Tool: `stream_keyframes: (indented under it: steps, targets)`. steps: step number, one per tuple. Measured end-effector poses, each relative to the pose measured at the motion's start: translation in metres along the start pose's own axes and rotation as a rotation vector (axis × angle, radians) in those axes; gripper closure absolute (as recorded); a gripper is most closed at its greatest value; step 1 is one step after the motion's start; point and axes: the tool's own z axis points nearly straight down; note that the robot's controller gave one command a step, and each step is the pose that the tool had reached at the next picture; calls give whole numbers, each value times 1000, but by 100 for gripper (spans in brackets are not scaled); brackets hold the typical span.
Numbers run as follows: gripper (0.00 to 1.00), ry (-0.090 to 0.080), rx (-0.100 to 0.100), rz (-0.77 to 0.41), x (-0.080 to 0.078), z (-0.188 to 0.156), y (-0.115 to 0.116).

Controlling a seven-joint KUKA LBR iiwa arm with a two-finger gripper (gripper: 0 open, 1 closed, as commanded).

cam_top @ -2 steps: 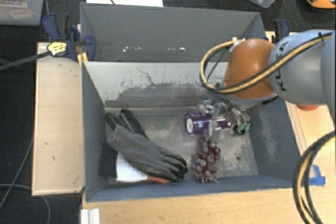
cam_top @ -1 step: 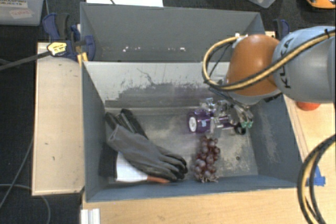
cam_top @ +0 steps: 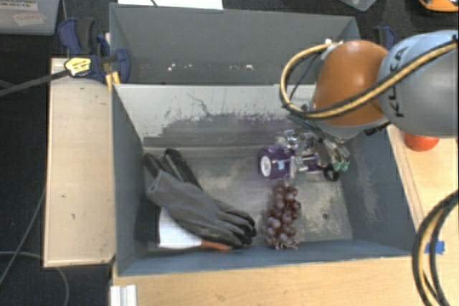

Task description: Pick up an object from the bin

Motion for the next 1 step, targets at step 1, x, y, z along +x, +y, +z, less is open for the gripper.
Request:
stream_keyframes:
  steps: [1]
  targets:
    - [100,8,-2,2,1,-36,1]
